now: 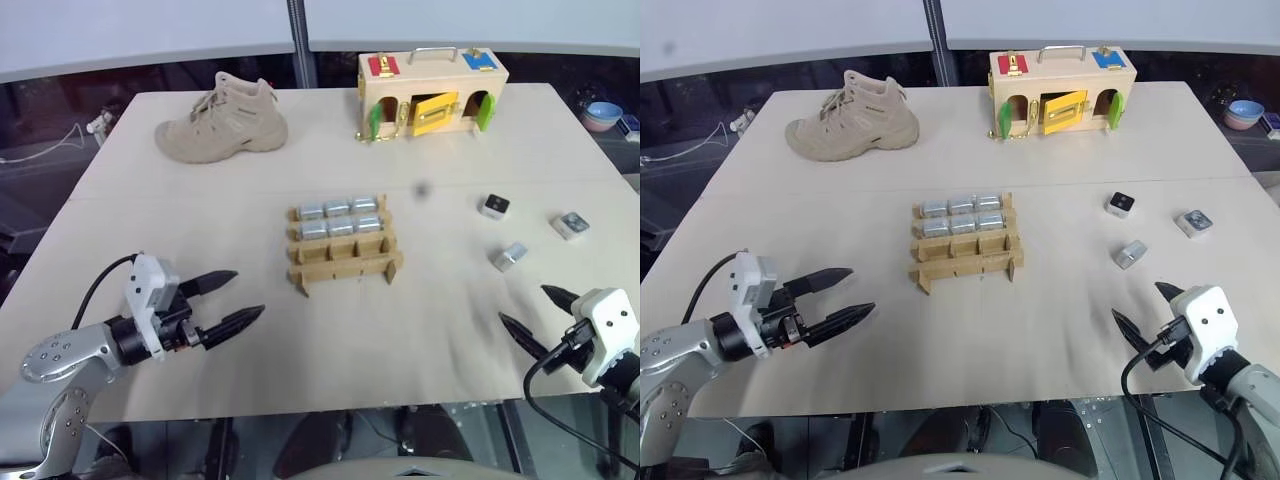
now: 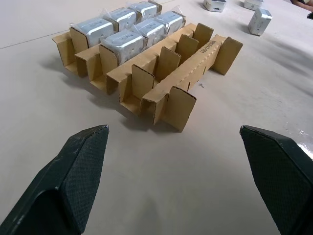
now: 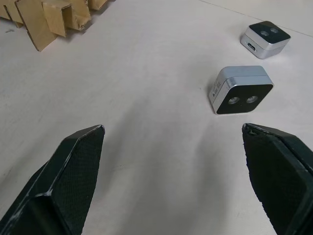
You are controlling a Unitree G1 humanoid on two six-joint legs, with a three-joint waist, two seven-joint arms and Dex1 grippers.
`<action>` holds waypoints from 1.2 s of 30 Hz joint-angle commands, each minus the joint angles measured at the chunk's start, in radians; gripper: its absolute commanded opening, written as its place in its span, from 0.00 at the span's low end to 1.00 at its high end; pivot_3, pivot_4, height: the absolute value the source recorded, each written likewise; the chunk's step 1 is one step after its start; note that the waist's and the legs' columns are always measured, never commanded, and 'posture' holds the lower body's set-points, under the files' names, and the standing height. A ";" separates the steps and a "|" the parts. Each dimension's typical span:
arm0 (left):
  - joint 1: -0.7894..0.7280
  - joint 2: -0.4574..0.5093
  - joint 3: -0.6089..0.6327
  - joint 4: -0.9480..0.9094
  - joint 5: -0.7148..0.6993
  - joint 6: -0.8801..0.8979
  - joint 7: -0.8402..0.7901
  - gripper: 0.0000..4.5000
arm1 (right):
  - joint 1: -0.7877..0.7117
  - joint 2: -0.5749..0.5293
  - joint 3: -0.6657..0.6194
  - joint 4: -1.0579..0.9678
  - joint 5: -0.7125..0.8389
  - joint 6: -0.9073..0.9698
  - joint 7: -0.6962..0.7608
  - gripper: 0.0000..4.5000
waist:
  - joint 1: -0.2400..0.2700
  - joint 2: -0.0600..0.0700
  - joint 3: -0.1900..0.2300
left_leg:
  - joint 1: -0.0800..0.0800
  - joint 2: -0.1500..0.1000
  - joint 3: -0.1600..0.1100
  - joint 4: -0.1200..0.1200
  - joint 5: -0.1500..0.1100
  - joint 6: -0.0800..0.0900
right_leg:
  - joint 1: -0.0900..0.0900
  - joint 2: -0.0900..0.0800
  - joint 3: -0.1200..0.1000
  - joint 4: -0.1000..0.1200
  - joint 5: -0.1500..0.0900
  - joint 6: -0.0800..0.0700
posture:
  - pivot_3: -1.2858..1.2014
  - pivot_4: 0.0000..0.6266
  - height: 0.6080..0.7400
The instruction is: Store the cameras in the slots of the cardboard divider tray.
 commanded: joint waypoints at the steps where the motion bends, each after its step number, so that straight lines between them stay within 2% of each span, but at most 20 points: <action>1: -0.009 -0.002 -0.004 0.027 -0.006 -0.023 -0.017 1.00 | 0.001 -0.004 -0.018 -0.004 0.003 -0.026 -0.003 0.99 | 0.000 0.000 0.000 | 0.000 0.000 0.000 0.000 0.000 0.000 | 0.000 0.000 0.000 0.000 0.000 0.000 | 0.52 0.24 1.00; 9: -0.050 -0.008 0.028 0.132 -0.067 -0.076 -0.134 1.00 | -0.039 -0.014 -0.018 -0.002 0.006 -0.002 -0.033 0.99 | 0.000 0.001 0.004 | 0.000 0.000 0.000 -0.001 -0.002 -0.004 | 0.000 0.000 0.000 0.000 0.000 0.000 | 0.52 0.24 1.00; 14: -0.085 0.013 0.054 0.084 -0.165 -0.048 -0.188 1.00 | -0.135 -0.041 -0.036 -0.002 0.045 0.093 -0.082 0.99 | -0.002 0.001 0.005 | 0.000 0.000 0.000 -0.001 -0.002 -0.004 | -0.001 0.000 0.000 -0.001 0.000 0.000 | 0.52 0.24 1.00; 19: -0.113 0.030 0.047 0.041 -0.196 -0.046 -0.198 1.00 | -0.197 -0.083 -0.048 0.009 0.052 0.178 -0.118 0.99 | -0.001 0.002 0.006 | -0.001 0.000 0.000 -0.002 -0.002 -0.003 | -0.001 0.000 0.000 -0.002 0.000 0.000 | 0.52 0.24 1.00; 23: -0.153 0.041 0.014 -0.013 -0.206 -0.046 -0.203 1.00 | -0.311 -0.121 -0.096 0.077 0.120 0.278 -0.137 0.99 | -0.001 0.002 0.006 | -0.001 0.000 0.000 -0.003 -0.002 -0.003 | -0.001 0.000 0.000 -0.003 0.000 0.000 | 0.52 0.24 1.00; 29: -0.263 0.055 -0.045 -0.117 -0.319 0.051 -0.132 1.00 | -0.583 -0.210 -0.084 0.353 0.069 0.379 -0.227 0.99 | -0.002 0.002 0.008 | -0.001 0.000 0.000 -0.003 -0.001 -0.002 | -0.001 0.000 0.000 -0.004 0.000 0.000 | 0.52 0.24 1.00; 33: -0.422 0.076 -0.135 -0.150 -0.372 0.129 -0.064 1.00 | -0.766 -0.294 0.031 0.605 0.010 0.354 -0.167 0.99 | -0.003 0.002 0.009 | -0.002 0.000 -0.001 -0.005 0.000 0.000 | -0.003 0.000 -0.001 -0.004 0.001 -0.001 | 0.52 0.24 1.00; 36: -0.482 0.066 -0.176 -0.155 -0.368 0.145 -0.029 1.00 | -0.878 -0.334 0.124 0.791 -0.047 0.335 -0.113 0.99 | -0.007 0.003 0.009 | -0.003 0.000 0.000 -0.005 0.001 0.000 | -0.004 0.000 0.000 -0.004 0.001 -0.001 | 0.52 0.24 1.00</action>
